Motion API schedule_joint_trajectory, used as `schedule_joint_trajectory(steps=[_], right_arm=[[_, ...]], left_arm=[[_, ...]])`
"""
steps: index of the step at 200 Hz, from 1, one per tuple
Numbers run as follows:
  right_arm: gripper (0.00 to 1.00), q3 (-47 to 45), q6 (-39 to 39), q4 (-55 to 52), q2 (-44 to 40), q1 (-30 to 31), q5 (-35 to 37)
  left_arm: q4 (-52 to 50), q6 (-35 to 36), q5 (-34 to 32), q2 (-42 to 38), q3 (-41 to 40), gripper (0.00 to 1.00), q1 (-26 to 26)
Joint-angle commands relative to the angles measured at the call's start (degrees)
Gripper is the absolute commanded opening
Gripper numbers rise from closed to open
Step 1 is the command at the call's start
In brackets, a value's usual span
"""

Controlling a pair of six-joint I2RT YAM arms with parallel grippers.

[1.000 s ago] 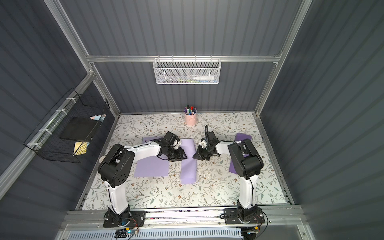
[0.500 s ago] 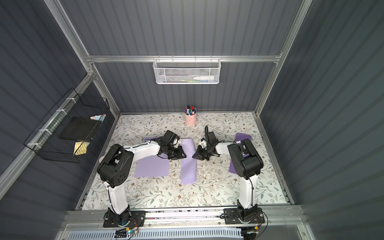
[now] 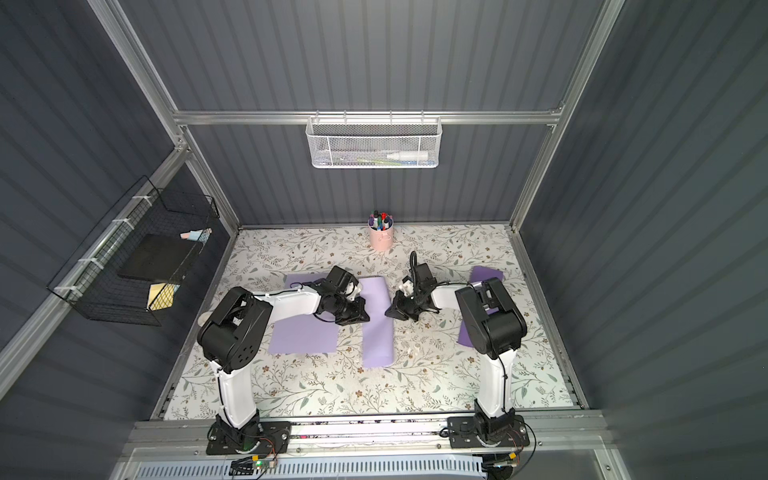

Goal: Fold the rectangular paper in half along the long edge
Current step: Fold the paper at the center of the board.

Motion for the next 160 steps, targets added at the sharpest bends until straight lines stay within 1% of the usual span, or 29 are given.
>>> schedule_joint_trajectory(steps=[1,45,67,82,98,110,124,160], right_arm=[[0.10,-2.4,0.6,-3.4,-0.1,-1.7,4.6],[0.08,-5.2,-1.0,-5.2,-2.4,-5.9,4.8],[0.07,-5.3,-1.6,-6.0,-3.8,-6.5,4.5],[0.07,-3.7,-1.2,-6.9,-5.2,-5.4,4.3],[0.07,-0.5,-2.0,-8.7,-6.9,-2.8,5.3],[0.07,1.6,-1.9,-8.1,-7.3,-1.0,5.2],[0.07,4.4,-1.4,-8.0,-5.8,0.5,4.6],[0.05,10.3,0.0,-7.6,3.2,1.1,3.1]], left_arm=[[-1.2,0.7,-0.8,2.5,-2.1,0.00,-0.3],[-2.1,1.5,-1.6,2.1,-3.2,0.00,-0.3],[-1.9,1.4,-1.7,2.3,-3.2,0.00,-0.3],[-1.6,1.4,-1.7,2.5,-3.2,0.00,-0.3],[-1.8,1.3,-1.7,2.6,-3.0,0.00,-0.3],[-1.8,1.4,-1.6,2.6,-3.0,0.00,-0.3],[-1.9,1.3,-1.6,2.7,-2.9,0.00,-0.3],[-1.9,1.4,-1.6,2.6,-2.8,0.00,-0.3]])
